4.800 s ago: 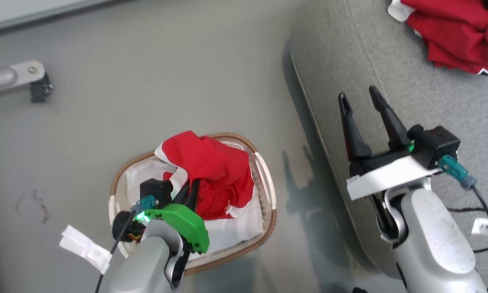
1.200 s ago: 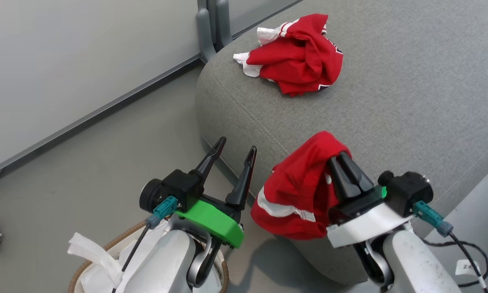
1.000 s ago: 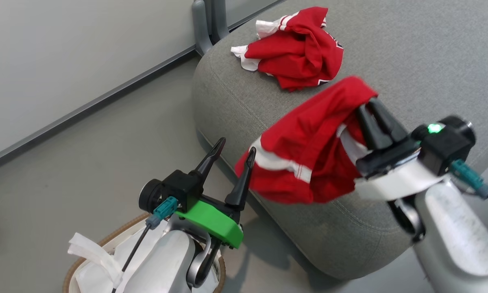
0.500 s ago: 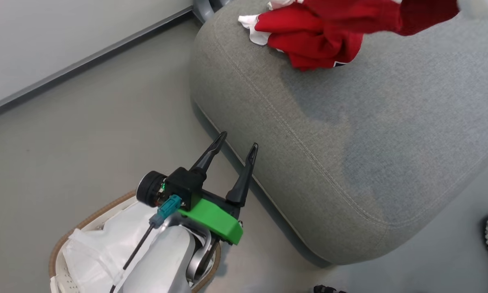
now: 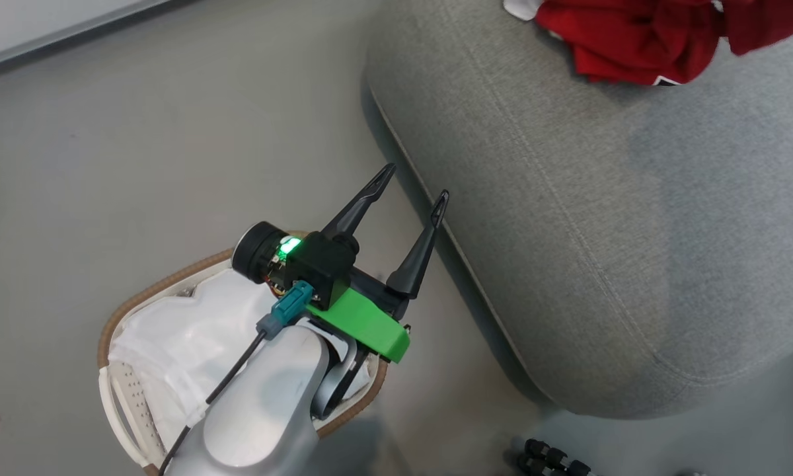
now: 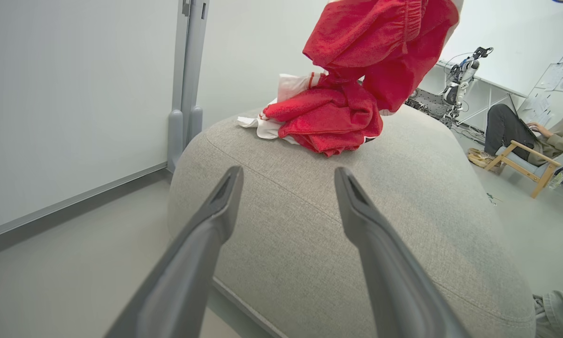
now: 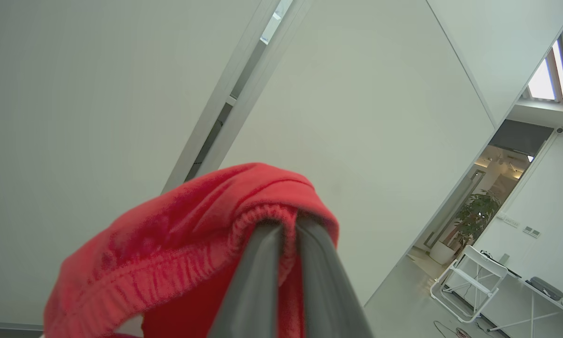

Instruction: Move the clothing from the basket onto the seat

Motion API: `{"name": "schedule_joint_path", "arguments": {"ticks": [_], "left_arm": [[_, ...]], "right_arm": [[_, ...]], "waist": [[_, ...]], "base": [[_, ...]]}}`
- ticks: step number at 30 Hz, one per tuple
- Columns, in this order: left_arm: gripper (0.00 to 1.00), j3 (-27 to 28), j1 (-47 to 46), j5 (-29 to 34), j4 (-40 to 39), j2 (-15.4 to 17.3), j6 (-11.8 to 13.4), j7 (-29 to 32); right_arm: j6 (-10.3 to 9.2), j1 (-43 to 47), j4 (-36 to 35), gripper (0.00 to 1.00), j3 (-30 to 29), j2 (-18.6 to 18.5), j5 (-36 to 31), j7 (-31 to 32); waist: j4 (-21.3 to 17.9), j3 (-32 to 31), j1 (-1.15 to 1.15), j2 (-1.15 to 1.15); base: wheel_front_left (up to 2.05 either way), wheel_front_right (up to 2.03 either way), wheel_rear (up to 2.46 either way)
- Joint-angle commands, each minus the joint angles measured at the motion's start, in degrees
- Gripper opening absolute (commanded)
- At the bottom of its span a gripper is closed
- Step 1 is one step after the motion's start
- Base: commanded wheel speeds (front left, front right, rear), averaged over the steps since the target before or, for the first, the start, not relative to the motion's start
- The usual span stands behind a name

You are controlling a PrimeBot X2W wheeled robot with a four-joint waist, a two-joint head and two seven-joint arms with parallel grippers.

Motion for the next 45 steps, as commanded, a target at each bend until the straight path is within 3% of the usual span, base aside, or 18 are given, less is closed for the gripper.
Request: {"name": "schedule_joint_path", "arguments": {"ticks": [1, 12, 17, 18, 19, 21, 30, 39, 45], "left_arm": [[1.00, -0.47, -1.60, 0.68, -0.39, 0.48, -0.25, 0.02], [1.00, -3.44, -3.75, -0.53, -0.56, 0.20, -0.25, 0.02], [1.00, -4.18, -2.49, -1.61, -0.26, -0.09, -0.25, 0.02], [1.00, -4.18, -2.10, -1.93, -0.10, -0.11, -0.25, 0.02], [1.00, -4.15, -1.62, -2.29, 0.03, -0.18, -0.25, 0.02], [1.00, -3.82, -0.75, -2.78, 0.28, -0.29, -0.25, 0.02], [1.00, -0.20, 4.91, -2.29, 0.31, -0.75, -0.25, 0.02], [1.00, 3.44, 11.11, -1.49, -0.05, -1.24, -0.25, 0.02], [1.00, 8.85, 14.78, -0.19, 0.12, -1.42, -0.26, 0.03]], "right_arm": [[-0.08, 2.75, 1.62, 0.00, -0.95, 0.71, -0.98, 0.00], [-0.08, 16.18, 11.31, 0.00, -11.70, 7.43, -3.31, -0.01], [-0.08, 22.24, 10.52, 0.02, -17.34, 10.56, -3.53, 0.00], [-0.08, 23.40, 9.99, 0.16, -17.89, 11.08, -3.65, 0.00], [-0.08, 24.60, 9.19, 0.39, -18.72, 11.50, -3.79, 0.00], [-0.08, 27.33, 7.90, 1.00, -19.67, 12.39, -3.88, -0.01], [-0.08, 38.76, 1.69, 1.00, -18.81, 15.29, -2.52, 0.00], [-0.08, 44.34, -5.26, 1.00, -12.78, 17.98, 0.55, 0.00], [-0.08, 44.76, -7.85, 1.00, -7.61, 20.02, 2.67, 0.00]], "waist": [[4.42, 4.46, -0.01, 0.00], [8.37, 6.45, -0.01, 0.00], [8.29, 4.10, -0.01, 0.00], [8.16, 3.44, -0.01, 0.00], [8.06, 2.68, -0.01, 0.00], [7.88, 0.86, -0.01, 0.00], [6.97, -7.36, -0.01, 0.00], [8.19, -14.33, -0.01, 0.00], [10.51, -16.66, -0.01, 0.00]], "base": [[0.00, 0.00, 0.00], [0.00, 0.00, 0.00], [0.00, 0.00, 0.00], [0.00, 0.00, 0.00], [0.00, 0.00, 0.00], [0.00, 0.00, 0.00], [0.00, 0.00, 0.00], [0.00, 0.00, 0.00], [0.00, 0.00, 0.00]]}}
